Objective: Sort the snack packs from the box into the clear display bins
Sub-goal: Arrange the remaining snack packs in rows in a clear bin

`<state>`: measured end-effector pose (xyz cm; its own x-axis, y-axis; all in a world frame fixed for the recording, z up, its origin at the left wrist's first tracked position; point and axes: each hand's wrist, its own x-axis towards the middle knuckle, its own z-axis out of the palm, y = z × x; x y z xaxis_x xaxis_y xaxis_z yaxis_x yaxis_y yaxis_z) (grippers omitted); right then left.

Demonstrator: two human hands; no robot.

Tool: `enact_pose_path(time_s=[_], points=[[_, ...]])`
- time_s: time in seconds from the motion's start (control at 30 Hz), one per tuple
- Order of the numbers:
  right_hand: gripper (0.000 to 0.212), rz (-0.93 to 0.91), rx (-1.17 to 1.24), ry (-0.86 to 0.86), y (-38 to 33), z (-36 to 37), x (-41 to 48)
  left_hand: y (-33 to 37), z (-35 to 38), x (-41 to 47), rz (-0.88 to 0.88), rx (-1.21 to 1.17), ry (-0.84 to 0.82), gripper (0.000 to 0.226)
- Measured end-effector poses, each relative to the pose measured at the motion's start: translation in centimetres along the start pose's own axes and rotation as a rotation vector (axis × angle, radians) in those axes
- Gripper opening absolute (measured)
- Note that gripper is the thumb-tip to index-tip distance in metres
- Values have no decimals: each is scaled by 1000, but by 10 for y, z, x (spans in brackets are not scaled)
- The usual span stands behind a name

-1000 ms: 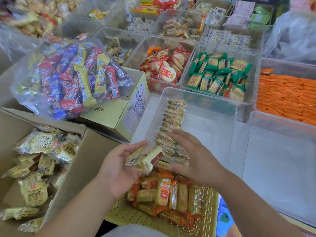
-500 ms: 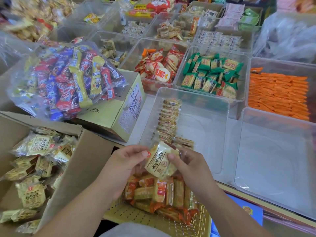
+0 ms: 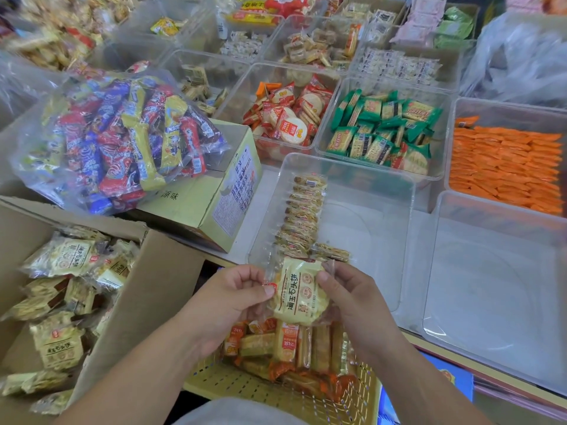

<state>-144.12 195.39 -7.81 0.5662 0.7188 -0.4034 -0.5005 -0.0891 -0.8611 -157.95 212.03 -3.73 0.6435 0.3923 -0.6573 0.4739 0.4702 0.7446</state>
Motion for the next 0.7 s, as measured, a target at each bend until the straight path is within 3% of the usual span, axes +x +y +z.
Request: enact_pose_path(time_s=[0.23,0.33,0.43,0.57,0.7], points=[[10,4,-133,99,6,-3,8,-1,0,7,14,80,40,7],[40,14,-262,206,6,-2,10,1,7,9,76,168,58,18],[73,-3,-314,142,1,6,4,6,20,12,205,280,116,21],[57,-82,-203,-19,-12,21,0,13,41,15,434,493,75,5],[34,-80,-193,169,-18,15,14,12,47,26,495,708,-77,23]])
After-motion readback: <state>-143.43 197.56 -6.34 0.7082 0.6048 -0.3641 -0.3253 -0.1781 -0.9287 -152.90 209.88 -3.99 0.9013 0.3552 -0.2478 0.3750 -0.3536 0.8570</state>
